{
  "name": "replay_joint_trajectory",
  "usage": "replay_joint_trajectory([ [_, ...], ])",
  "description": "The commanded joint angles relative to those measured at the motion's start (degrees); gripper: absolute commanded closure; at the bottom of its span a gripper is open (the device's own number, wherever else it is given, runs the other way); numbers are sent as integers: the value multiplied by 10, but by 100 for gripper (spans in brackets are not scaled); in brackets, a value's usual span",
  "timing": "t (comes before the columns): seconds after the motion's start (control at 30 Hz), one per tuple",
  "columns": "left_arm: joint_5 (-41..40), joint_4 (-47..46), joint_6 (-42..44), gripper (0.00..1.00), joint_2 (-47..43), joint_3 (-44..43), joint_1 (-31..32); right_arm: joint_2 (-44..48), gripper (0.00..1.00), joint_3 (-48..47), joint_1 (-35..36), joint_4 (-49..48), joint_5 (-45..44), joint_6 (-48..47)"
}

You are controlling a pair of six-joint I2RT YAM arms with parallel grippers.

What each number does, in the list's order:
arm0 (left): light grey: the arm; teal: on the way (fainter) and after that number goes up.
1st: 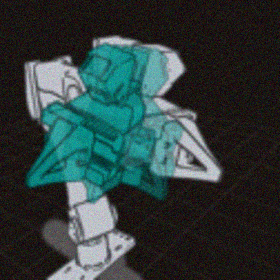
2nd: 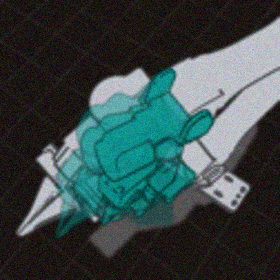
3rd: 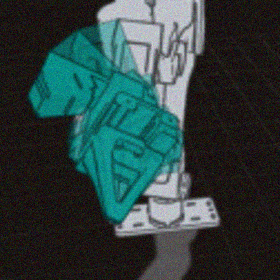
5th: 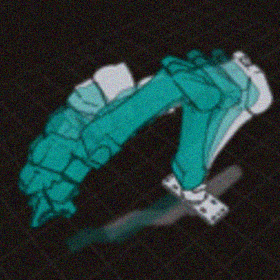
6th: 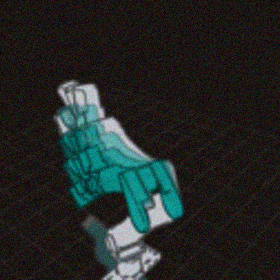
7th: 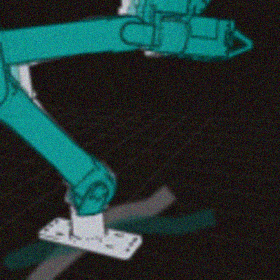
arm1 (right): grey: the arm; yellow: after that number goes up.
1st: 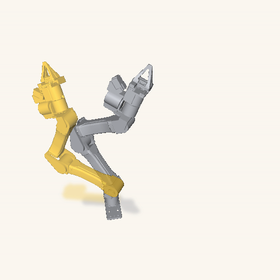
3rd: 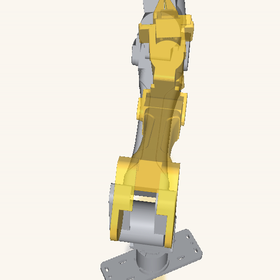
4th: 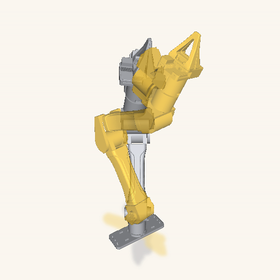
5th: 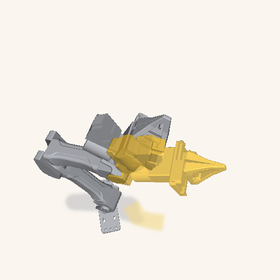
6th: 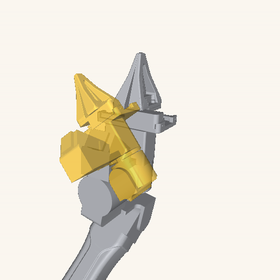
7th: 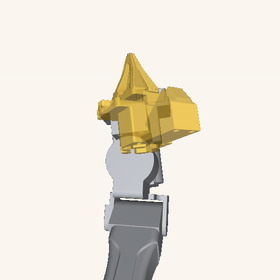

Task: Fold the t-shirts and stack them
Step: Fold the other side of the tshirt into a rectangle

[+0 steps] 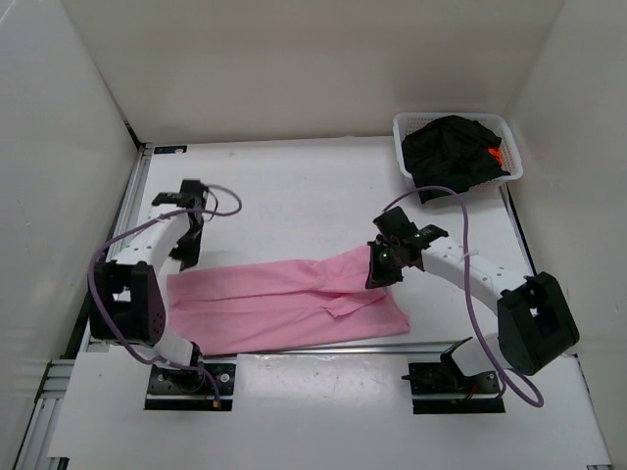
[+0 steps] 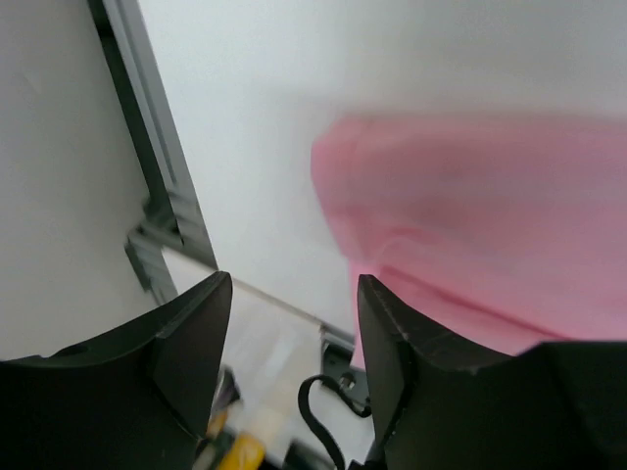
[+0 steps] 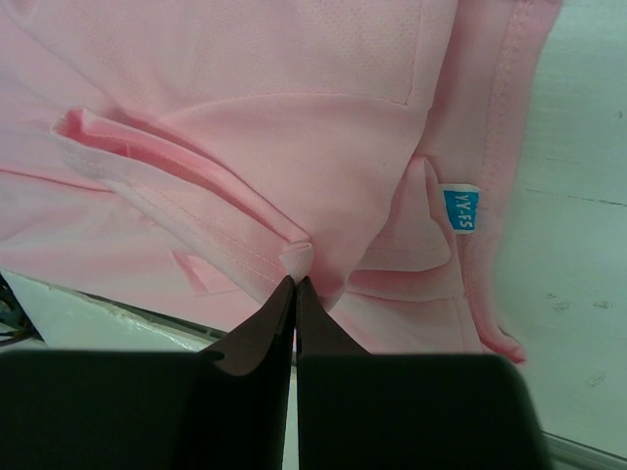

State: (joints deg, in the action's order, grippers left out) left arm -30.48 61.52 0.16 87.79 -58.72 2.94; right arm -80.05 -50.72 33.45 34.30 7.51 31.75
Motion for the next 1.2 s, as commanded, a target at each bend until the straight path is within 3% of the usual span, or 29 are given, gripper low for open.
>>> replay_joint_trajectory([
  [0.0,38,-2,-2,34,-4,-131,55,-6,100,2,0,-12,-2,-5],
  [0.17,214,31,-2,33,91,-310,233,-32,100,-10,0,-12,-2,-10],
  [0.2,292,31,-2,33,108,-328,256,-44,100,-16,0,-12,-2,-15],
  [0.33,422,2,-2,35,179,-360,347,-81,100,-21,-17,-26,20,-15],
  [0.4,429,-42,-2,35,204,-344,390,-86,100,-21,-26,-32,31,-8],
  [0.7,479,-129,-2,32,251,-311,420,-92,100,-21,-52,-43,75,10],
  [1.0,452,-141,-2,37,288,-288,425,-80,100,-21,-52,-43,75,10],
  [1.17,479,-141,-2,44,275,-264,425,-75,100,-21,-52,-43,75,10],
])
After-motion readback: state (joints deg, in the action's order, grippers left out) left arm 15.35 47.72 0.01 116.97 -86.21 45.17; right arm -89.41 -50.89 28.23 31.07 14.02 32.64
